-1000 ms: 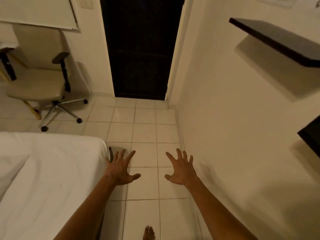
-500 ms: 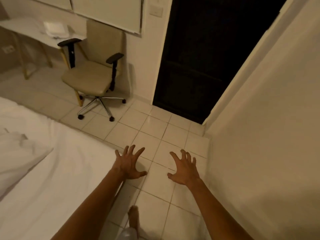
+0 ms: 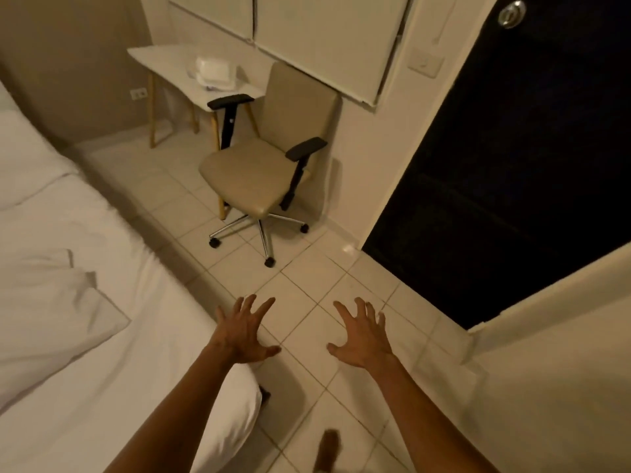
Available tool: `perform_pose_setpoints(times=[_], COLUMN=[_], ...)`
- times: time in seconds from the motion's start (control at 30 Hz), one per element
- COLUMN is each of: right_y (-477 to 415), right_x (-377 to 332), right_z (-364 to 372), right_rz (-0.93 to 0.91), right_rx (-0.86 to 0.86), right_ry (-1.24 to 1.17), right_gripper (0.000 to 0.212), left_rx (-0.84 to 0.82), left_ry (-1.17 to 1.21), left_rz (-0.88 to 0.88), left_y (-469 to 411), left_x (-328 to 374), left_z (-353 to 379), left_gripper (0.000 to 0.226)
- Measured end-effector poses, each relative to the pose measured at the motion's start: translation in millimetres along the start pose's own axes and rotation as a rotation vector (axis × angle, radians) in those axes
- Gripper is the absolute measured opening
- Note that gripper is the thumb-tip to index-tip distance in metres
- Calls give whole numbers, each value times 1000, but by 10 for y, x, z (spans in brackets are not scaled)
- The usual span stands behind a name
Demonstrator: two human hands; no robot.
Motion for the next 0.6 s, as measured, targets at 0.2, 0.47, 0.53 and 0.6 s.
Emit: perform_pose_setpoints(times=[0.2, 0.47, 0.53, 0.6], right_y=[-1247, -2410, -2653, -2883], right_x=[-306, -1006, -1269, -1543], right_z=[-390, -1000, -1102, -1180], right_rz=[-179, -410, -464, -509], right_rx=[-36, -24, -12, -3], right_ry=[76, 190, 204, 230], right_gripper=[98, 98, 96, 95], left_rx=[42, 168, 191, 188], left_ry=[64, 86, 95, 93], left_rz=[-152, -373, -421, -451], left_y=[-718, -1274, -1399, -1518], left_x=[-316, -766, -964, -1188], left_z=[-292, -809, -896, -988], left_gripper=[109, 104, 103, 103])
Point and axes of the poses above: each hand's wrist, its own y-axis away from the middle knuckle, its own z-axis out of the palm, x = y × z, the point moved 2 cm from there along -y, towards the middle knuckle, and after that the axes turned 15 degrees about z, right-handed, at the moved point
